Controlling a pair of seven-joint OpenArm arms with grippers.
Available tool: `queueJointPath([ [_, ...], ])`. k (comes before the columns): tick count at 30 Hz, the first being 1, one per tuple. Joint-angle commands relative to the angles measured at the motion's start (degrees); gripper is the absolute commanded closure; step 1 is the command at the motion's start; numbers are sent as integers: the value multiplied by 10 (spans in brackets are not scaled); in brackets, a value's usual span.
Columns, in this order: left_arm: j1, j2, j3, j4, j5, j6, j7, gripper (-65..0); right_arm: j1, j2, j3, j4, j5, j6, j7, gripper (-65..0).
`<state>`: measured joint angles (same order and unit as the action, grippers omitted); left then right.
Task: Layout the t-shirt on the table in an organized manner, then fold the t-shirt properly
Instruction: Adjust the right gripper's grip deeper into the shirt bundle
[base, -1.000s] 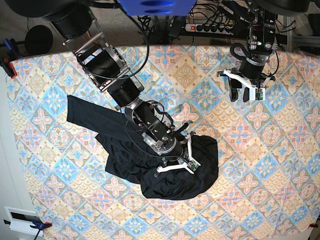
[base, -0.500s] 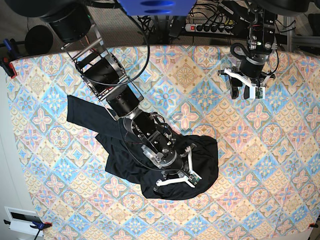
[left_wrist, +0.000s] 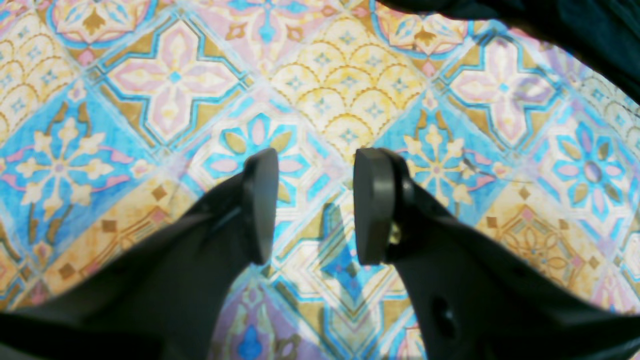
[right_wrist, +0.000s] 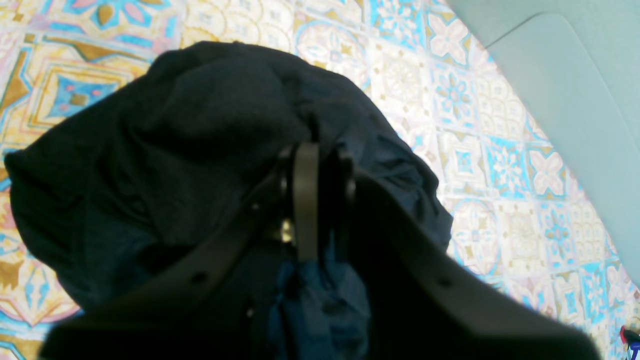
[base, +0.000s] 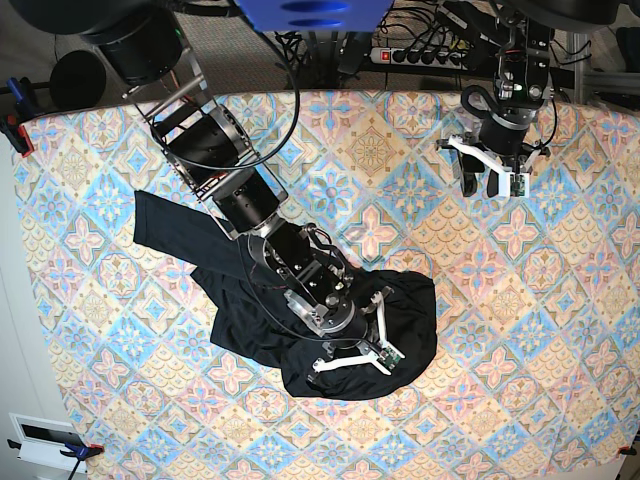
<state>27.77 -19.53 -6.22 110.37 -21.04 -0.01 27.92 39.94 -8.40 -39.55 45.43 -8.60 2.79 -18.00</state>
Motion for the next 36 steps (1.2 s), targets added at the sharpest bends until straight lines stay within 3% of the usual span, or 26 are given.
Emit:
queueJointPath([
  [1, -2, -6, -3, 9, 0, -1, -13, -243, 21, -6, 3, 9, 2, -5, 16, -46],
  [10, -2, -6, -3, 9, 0, -1, -13, -243, 21, -6, 2, 9, 2, -5, 16, -52],
  [16, -2, -6, -3, 9, 0, -1, -13, -243, 20, -6, 0, 9, 1, -5, 16, -104],
  [36, -2, -6, -3, 9, 0, -1, -13, -243, 21, -6, 2, 5, 2, -5, 16, -104],
])
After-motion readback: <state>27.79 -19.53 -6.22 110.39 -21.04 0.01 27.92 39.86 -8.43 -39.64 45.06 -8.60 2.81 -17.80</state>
